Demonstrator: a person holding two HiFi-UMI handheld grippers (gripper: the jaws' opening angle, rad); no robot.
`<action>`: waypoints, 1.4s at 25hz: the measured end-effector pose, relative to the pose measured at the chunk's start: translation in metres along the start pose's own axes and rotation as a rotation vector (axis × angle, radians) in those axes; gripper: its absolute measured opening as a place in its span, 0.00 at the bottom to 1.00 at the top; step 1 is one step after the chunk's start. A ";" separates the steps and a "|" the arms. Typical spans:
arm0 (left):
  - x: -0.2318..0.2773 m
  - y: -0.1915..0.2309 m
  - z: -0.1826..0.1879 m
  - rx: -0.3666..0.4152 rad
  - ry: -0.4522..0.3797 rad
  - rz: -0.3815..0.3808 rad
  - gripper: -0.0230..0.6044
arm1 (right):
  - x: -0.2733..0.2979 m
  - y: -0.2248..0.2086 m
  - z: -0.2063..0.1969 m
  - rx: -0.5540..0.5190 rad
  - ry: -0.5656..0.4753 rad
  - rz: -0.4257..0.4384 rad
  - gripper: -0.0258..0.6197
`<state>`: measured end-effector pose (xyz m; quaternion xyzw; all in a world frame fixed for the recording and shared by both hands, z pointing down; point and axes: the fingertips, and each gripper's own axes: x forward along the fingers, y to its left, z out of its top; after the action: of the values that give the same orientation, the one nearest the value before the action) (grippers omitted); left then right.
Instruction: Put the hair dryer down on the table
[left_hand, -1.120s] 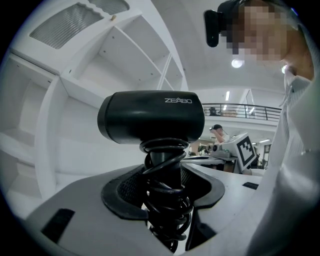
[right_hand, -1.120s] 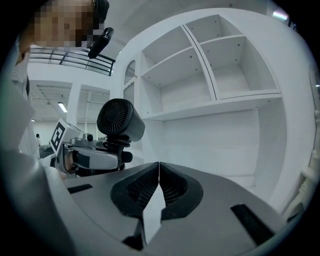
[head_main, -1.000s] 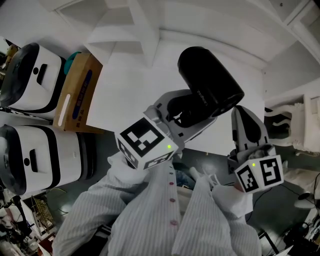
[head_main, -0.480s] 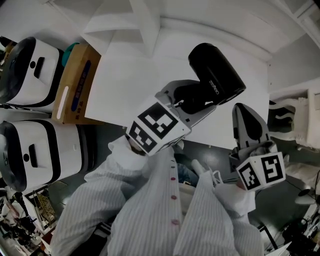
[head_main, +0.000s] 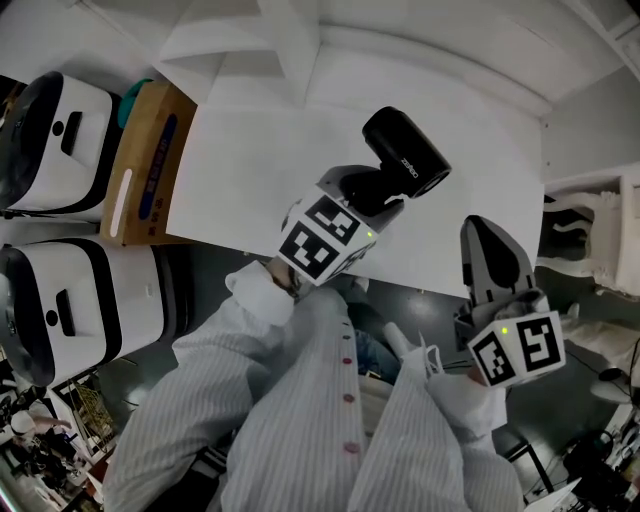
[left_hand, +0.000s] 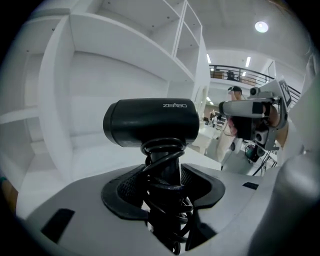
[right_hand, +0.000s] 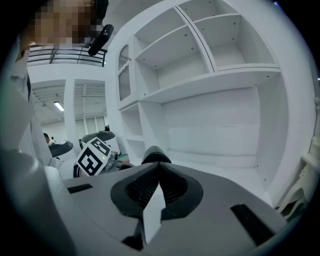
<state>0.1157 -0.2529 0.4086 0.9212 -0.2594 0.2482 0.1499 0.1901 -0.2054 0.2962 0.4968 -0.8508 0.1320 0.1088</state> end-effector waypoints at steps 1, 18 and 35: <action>0.004 0.003 -0.006 -0.001 0.016 0.003 0.39 | 0.002 -0.001 -0.002 0.005 0.005 0.000 0.06; 0.050 0.037 -0.091 -0.054 0.228 0.021 0.39 | 0.030 -0.007 -0.038 0.056 0.099 0.015 0.06; 0.084 0.048 -0.145 -0.046 0.397 0.006 0.39 | 0.040 -0.026 -0.052 0.095 0.134 -0.008 0.06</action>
<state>0.0965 -0.2672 0.5805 0.8497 -0.2333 0.4194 0.2185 0.1963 -0.2328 0.3611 0.4948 -0.8325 0.2048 0.1424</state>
